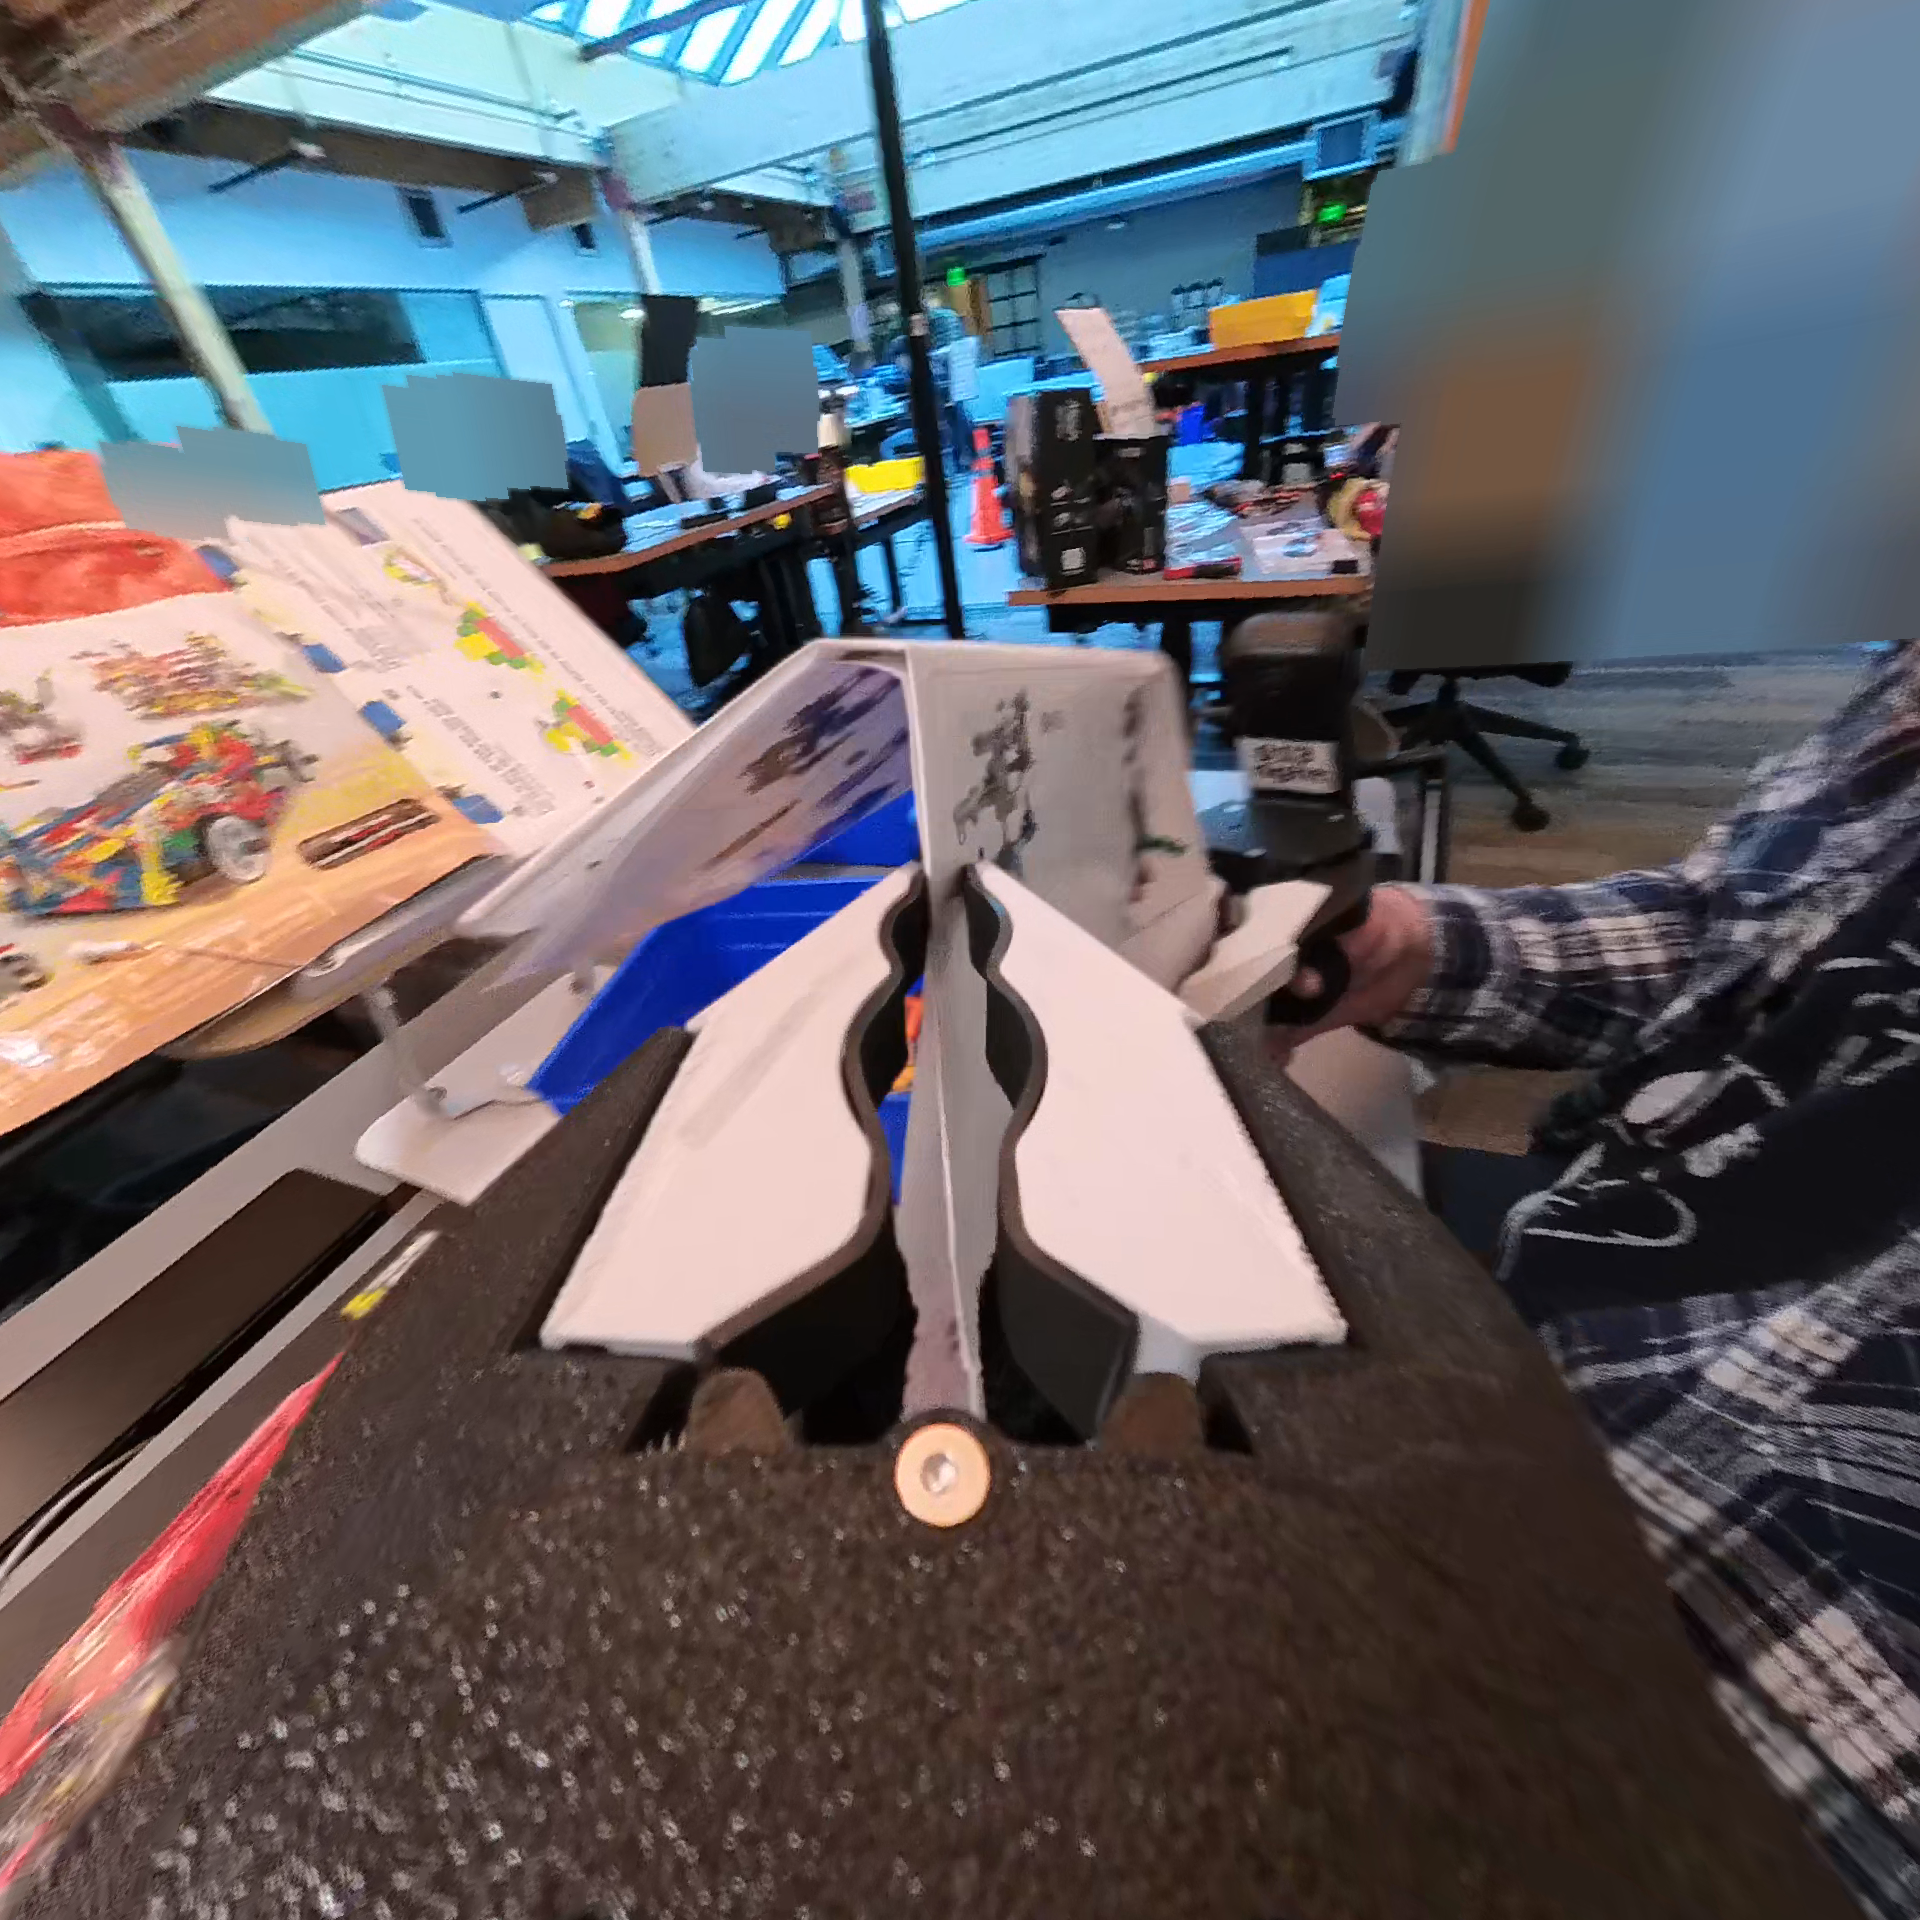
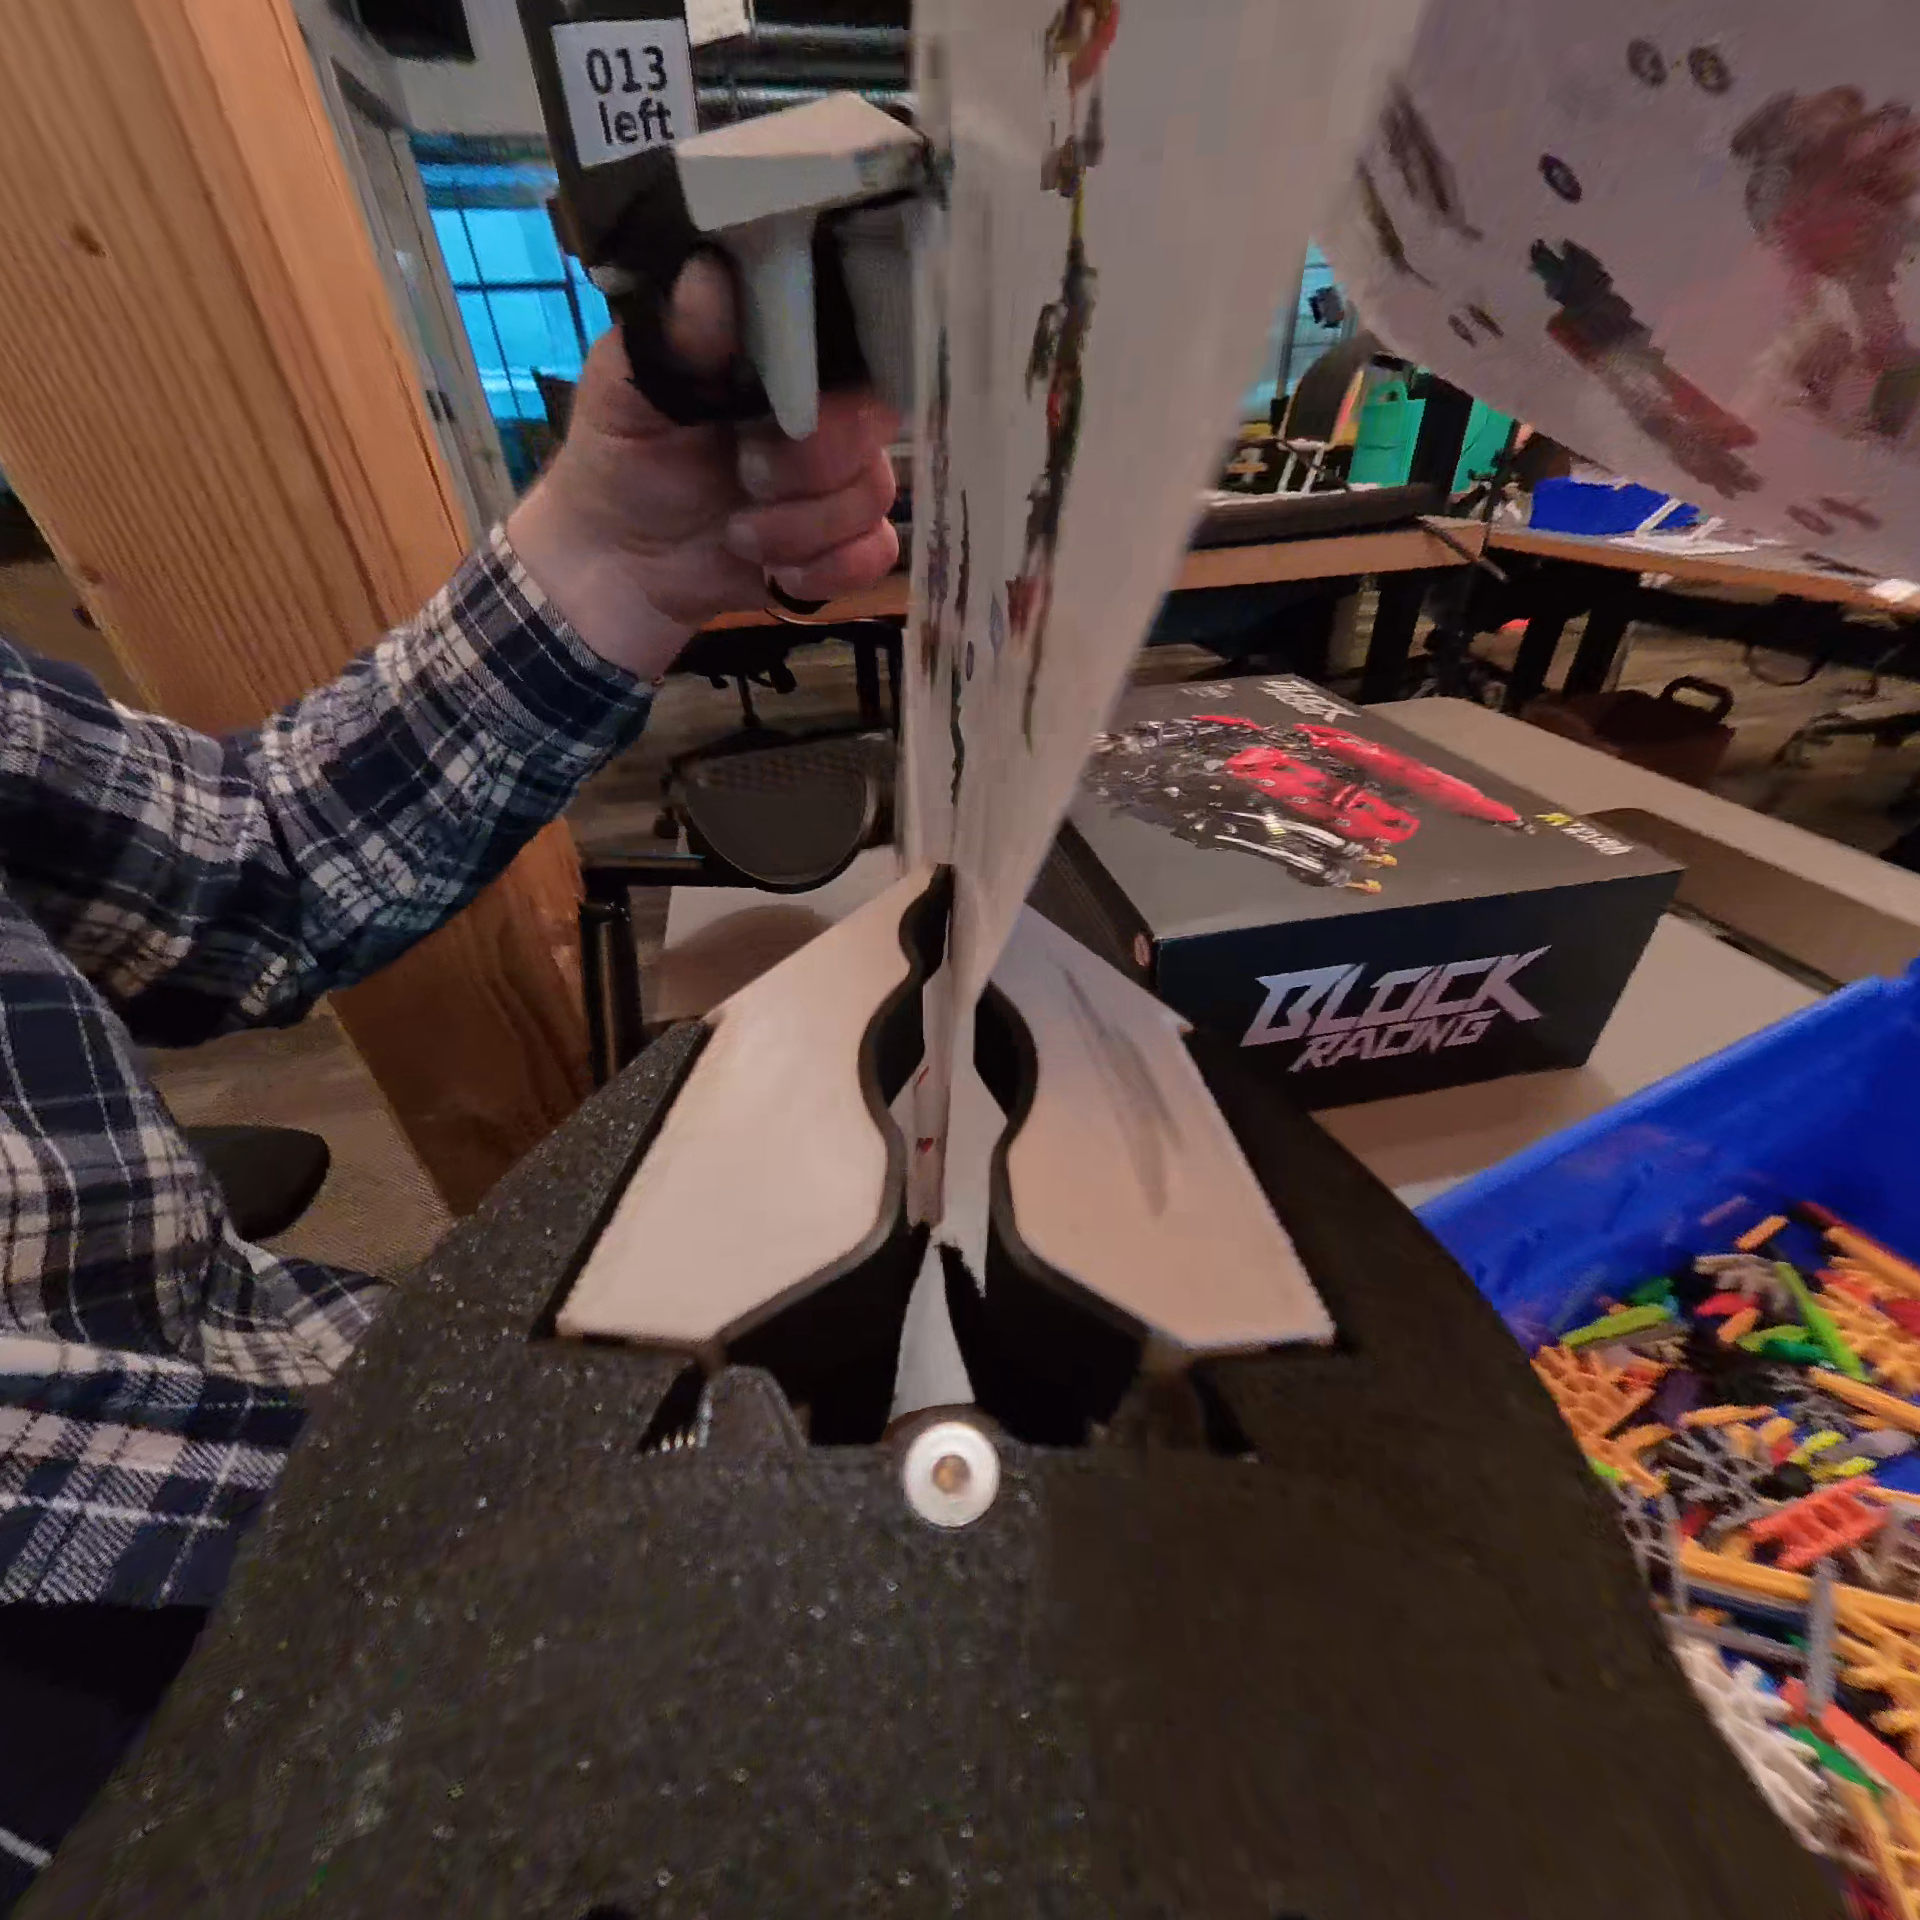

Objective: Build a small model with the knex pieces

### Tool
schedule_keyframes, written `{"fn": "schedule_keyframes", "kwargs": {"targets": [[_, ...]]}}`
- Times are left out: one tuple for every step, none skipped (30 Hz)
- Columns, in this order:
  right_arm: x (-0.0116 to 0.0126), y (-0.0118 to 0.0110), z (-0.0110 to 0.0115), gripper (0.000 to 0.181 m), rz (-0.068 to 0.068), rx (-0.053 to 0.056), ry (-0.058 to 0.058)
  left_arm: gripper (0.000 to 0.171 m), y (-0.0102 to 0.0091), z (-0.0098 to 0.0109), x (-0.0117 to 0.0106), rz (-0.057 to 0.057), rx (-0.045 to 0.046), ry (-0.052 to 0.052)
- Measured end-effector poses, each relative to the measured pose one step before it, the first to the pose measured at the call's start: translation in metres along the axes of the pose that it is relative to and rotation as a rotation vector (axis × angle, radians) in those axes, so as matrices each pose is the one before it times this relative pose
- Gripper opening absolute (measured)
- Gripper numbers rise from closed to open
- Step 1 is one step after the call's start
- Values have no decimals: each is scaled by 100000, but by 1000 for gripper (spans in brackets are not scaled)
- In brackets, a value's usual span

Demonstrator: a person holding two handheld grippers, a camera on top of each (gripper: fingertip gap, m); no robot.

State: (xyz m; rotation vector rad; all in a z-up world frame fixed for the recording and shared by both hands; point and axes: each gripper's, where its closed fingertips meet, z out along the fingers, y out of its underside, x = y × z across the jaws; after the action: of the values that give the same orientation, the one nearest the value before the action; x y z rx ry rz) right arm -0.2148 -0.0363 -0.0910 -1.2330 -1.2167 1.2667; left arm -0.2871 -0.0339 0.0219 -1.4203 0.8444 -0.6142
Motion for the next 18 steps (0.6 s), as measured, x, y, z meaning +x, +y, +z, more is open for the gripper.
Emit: {"fn": "schedule_keyframes", "kwargs": {"targets": [[13, -72, -303, 0, -2162, -1261, 1215, 9, 223, -107, -662, 658, -734, -3911], [69, 5, -310, 0, -1867, -1930, 1123, 18, 107, -79, -197, 1231, -664, -1552], [119, 1, -336, 0, -1910, -1902, 1128, 26, -54, -56, -120, 2243, -770, -1757], [226, -54, -344, 0, -1678, -1487, 1534, 31, -258, -13, -81, 3920, -581, -2894], [221, -109, -347, 0, -1063, -955, 1033, 41, -528, 26, 215, 4080, 65, -1440], [37, -83, -311, 0, -963, -1137, -334, 49, -706, 53, 401, 3901, 303, -186], [-71, 44, -257, 0, -1634, -2002, -804, 56, -667, 163, 255, 4801, -364, -1131], [-43, 75, -181, 0, -2678, -2256, 68, 63, -484, 295, -7, 5546, -1498, -2632], [-52, 64, -119, 0, -3271, -2161, 535, 71, -62, 470, 44, 5625, -4027, -1806], [-258, 108, -45, 0, -3405, -2469, -389, 75, 262, 602, 260, 4643, -5527, 243], [-411, 105, -4, 0, -3734, -2456, -970, 75, 276, 668, 420, 3747, -4919, 1622], [-409, 15, 17, 0, -3805, -1923, -533, 75, 148, 687, 312, 3485, -3429, 1116], [-449, 37, 43, 0, -3620, -1868, -710, 75, 126, 692, 278, 2548, -2816, 1460], [-574, 72, 68, 0, -4176, -2010, -1285, 77, 187, 661, 317, 1473, -2906, 2317], [-527, -28, 34, 0, -4710, -1211, -740, 79, 211, 598, 241, 1103, -2654, 2182], [-460, -113, 26, 0, -4012, -658, -425, 80, 230, 595, 305, 1017, -2446, 2588], [-499, -106, 17, 0, -3115, -733, -1032, 82, 294, 614, 659, 196, -2531, 4842], [-438, -117, -2, 0, -2619, -661, -1048, 82, 346, 652, 783, -346, -2607, 5572]]}}
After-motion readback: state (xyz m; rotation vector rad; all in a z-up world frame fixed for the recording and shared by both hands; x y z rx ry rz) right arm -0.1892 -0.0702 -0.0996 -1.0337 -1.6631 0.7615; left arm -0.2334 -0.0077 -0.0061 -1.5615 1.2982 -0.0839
